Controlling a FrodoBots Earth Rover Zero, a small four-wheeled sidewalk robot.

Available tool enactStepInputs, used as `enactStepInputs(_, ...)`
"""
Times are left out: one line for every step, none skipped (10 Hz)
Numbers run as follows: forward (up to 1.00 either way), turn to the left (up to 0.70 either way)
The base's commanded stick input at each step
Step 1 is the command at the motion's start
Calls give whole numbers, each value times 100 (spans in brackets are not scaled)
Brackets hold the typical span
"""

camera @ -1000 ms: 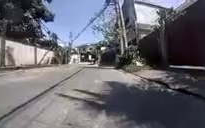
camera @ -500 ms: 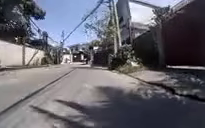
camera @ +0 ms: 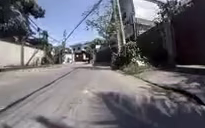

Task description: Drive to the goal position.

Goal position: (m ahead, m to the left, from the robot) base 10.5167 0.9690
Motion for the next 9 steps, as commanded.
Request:
enactStepInputs(100, 0)
enactStepInputs(100, 0)
enactStepInputs(100, 0)
enactStepInputs(100, 0)
enactStepInputs(100, 0)
enactStepInputs(100, 0)
enactStepInputs(100, 0)
enactStepInputs(100, 0)
enactStepInputs(100, 0)
